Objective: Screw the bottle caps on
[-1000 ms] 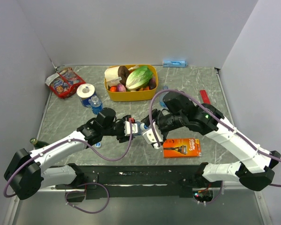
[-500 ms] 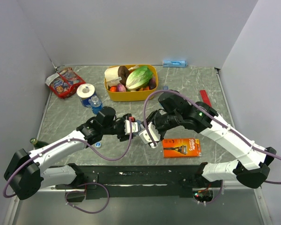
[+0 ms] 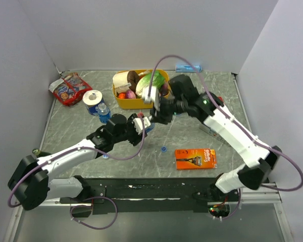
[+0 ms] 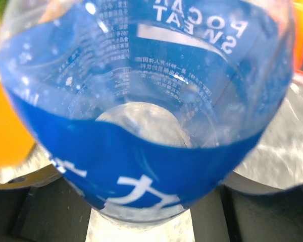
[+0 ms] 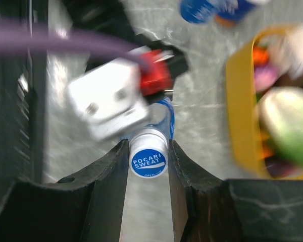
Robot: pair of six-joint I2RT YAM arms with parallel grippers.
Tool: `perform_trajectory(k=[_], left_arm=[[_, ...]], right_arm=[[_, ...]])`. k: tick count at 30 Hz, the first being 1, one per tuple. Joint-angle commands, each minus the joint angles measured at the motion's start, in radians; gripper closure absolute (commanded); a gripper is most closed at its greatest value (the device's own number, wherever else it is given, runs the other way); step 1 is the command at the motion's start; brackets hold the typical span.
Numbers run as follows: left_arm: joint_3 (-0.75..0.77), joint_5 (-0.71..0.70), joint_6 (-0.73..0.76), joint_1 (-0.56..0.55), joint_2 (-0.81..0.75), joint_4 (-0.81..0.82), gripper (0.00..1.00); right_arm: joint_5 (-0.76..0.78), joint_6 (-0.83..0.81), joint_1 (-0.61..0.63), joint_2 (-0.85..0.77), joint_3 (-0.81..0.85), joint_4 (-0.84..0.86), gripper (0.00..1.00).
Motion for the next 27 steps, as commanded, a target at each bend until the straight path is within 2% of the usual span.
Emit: perform_trajectory(k=[1, 3, 4, 6, 7, 9, 10, 12, 13, 15, 18, 21, 24, 27], left_arm=[[0.118, -0.215, -0.254, -0.002, 0.051, 0.159, 0.99], [0.114, -0.202, -0.252, -0.003, 0.06, 0.155, 0.99], [0.106, -0.202, -0.245, -0.003, 0.06, 0.158, 0.99], [0.093, -0.188, -0.239, -0.003, 0.06, 0.149, 0.99], [0.089, -0.189, -0.236, -0.002, 0.059, 0.127, 0.99], [0.077, -0.177, -0.224, 0.0, 0.057, 0.1, 0.99], [0.074, -0.165, -0.218, 0.0, 0.056, 0.074, 0.99], [0.057, -0.116, -0.201, 0.003, 0.043, 0.052, 0.99], [0.051, -0.087, -0.19, 0.012, 0.037, 0.043, 0.99], [0.039, 0.003, -0.144, 0.015, 0.017, 0.012, 0.99], [0.025, 0.132, -0.033, 0.02, -0.012, -0.028, 0.99], [0.03, 0.232, 0.113, 0.02, -0.033, -0.08, 0.99], [0.057, 0.272, 0.222, 0.018, -0.033, -0.141, 0.99], [0.091, 0.294, 0.268, 0.018, -0.015, -0.189, 0.99]], right_arm=[[-0.137, 0.617, -0.075, 0.088, 0.016, -0.042, 0.91], [-0.164, 0.65, -0.086, 0.083, -0.019, -0.027, 0.83], [-0.155, 0.636, -0.084, 0.085, -0.013, -0.027, 0.69], [-0.154, 0.601, -0.094, 0.086, 0.037, -0.024, 0.51], [-0.149, 0.557, -0.097, 0.082, 0.066, -0.027, 0.37], [-0.153, 0.489, -0.104, 0.063, 0.143, -0.048, 0.28], [-0.152, 0.405, -0.106, 0.042, 0.171, -0.065, 0.18], [-0.17, 0.313, -0.106, 0.01, 0.205, -0.117, 0.14], [-0.178, 0.196, -0.107, -0.038, 0.197, -0.135, 0.12], [-0.174, 0.068, -0.106, -0.094, 0.125, -0.157, 0.12], [-0.143, -0.232, -0.095, -0.217, 0.005, -0.139, 0.17], [-0.072, -0.434, -0.034, -0.263, -0.074, -0.134, 0.21], [-0.049, -0.543, -0.002, -0.267, -0.11, -0.114, 0.23], [-0.042, -0.585, 0.031, -0.238, -0.096, -0.111, 0.25]])
